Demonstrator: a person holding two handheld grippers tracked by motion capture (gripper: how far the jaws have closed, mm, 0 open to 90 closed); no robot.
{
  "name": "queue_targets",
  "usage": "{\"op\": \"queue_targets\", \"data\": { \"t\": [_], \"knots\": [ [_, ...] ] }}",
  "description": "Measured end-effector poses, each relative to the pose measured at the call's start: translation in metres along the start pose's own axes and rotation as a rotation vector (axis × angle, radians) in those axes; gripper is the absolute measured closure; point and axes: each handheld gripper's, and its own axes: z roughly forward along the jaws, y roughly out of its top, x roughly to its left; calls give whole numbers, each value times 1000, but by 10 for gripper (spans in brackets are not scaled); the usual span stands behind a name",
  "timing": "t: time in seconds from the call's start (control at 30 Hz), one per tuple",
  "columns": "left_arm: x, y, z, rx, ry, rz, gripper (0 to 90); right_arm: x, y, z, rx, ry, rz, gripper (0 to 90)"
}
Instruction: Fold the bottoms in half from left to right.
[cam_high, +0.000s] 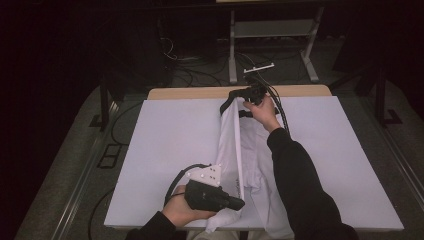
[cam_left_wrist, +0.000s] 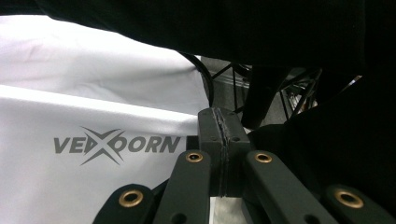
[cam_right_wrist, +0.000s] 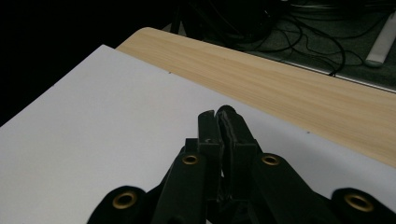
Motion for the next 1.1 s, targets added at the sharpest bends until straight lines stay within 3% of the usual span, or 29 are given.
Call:
{"op": "queue_targets", "data": {
  "t": [1.1],
  "knots": [
    [15,30,65,-9,-108,47,887,-37,-19,-39,-11,-12,26,856]
  ]
}}
